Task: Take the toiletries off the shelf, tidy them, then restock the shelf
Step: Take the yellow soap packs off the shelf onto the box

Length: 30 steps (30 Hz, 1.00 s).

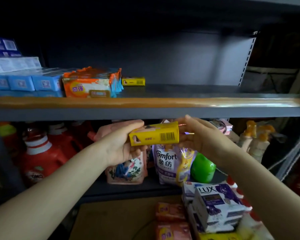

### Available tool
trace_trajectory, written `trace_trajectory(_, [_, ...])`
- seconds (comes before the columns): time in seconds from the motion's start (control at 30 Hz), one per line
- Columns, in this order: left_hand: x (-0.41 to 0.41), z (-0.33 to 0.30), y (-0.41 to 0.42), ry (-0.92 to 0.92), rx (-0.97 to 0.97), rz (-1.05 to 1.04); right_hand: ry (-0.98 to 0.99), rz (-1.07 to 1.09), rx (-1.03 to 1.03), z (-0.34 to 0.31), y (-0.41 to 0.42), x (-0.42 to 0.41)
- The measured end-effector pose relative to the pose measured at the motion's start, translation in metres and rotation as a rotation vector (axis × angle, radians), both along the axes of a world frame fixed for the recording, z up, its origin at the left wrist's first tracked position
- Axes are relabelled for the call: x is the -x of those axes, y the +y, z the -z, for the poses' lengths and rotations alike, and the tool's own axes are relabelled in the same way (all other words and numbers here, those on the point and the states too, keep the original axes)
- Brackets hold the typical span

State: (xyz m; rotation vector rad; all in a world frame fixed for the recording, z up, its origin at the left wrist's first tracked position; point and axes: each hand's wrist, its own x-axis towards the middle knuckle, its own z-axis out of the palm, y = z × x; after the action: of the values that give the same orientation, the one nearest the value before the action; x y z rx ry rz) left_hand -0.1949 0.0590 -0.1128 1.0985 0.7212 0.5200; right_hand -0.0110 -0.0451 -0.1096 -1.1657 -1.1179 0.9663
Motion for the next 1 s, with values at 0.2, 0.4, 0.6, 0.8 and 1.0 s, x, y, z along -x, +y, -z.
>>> trace_trajectory(0.2, [-0.010,0.028,0.004,-0.188,-0.102,0.200,0.113,-0.053,-0.043,0.003,-0.004,-0.012])
trace_trajectory(0.4, [-0.018,0.061,-0.001,-0.147,-0.944,0.148,0.119,-0.291,-0.096,0.023,-0.014,-0.028])
trace_trajectory(0.6, [-0.028,0.089,-0.014,-0.087,-1.495,0.176,-0.133,-0.201,-0.071,0.045,-0.023,-0.036])
trace_trajectory(0.8, [-0.031,0.116,-0.041,-0.318,-0.494,0.214,-0.167,-0.146,-0.018,0.045,-0.051,-0.054])
trace_trajectory(1.0, [-0.048,0.106,-0.063,-0.189,-0.183,0.106,-0.611,-0.154,0.004,0.039,-0.081,-0.055])
